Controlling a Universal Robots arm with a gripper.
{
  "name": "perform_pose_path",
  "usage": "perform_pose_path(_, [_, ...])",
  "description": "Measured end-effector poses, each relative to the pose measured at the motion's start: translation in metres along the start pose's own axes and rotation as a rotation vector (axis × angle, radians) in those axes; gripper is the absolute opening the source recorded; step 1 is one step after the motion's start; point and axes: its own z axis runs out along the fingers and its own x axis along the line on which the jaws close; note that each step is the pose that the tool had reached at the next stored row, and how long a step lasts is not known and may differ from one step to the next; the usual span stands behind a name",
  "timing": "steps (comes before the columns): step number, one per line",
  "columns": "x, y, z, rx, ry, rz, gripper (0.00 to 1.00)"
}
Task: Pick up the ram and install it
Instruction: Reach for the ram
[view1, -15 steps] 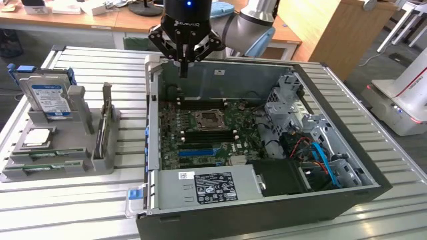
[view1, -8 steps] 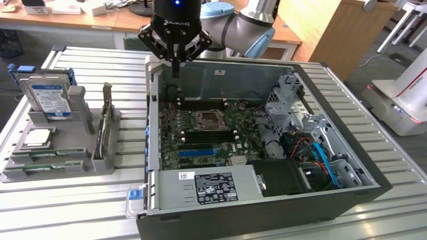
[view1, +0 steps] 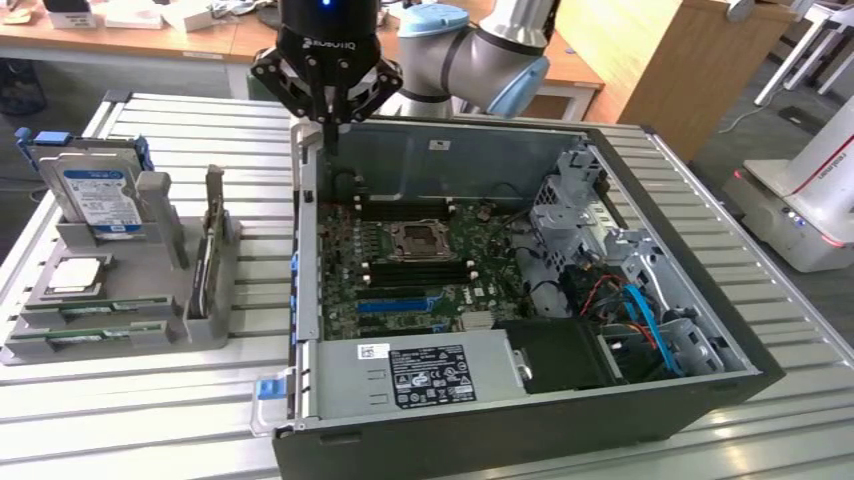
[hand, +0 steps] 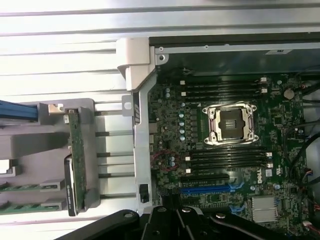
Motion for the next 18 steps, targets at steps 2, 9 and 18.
perform_pose_path(2, [0.005, -0.0004, -0.0001, 0.0, 0.0, 0.0, 0.11])
perform_pose_path(9, [0.023, -0.0017, -0.0005, 0.0, 0.0, 0.0, 0.11])
perform_pose_path(18, [0.051, -0.0038, -0.001, 0.0, 0.0, 0.0, 0.11])
